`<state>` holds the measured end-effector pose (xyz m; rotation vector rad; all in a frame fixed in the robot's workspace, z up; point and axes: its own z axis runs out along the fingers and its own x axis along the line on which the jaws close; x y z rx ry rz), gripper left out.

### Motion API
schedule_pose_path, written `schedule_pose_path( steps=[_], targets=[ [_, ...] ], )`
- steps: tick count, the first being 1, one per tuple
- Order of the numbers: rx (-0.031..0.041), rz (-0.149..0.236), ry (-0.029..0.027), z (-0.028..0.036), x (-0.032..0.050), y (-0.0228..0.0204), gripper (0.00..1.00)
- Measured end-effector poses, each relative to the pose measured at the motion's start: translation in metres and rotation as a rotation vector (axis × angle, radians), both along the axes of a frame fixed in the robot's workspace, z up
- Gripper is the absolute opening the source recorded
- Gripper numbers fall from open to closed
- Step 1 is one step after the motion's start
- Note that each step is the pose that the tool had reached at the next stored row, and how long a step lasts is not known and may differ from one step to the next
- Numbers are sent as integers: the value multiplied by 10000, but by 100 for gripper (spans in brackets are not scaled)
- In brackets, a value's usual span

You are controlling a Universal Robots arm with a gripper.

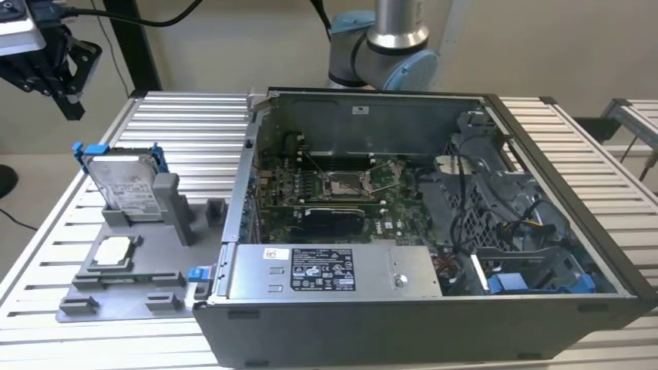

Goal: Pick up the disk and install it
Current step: 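Pick up the disk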

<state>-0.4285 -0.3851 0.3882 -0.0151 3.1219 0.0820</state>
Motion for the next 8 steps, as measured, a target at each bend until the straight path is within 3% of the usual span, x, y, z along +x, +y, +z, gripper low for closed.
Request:
schedule_pose_path(
  steps=[8],
  targets=[
    [-4, 1357, 0, 1, -2, 2, 0]
  ],
)
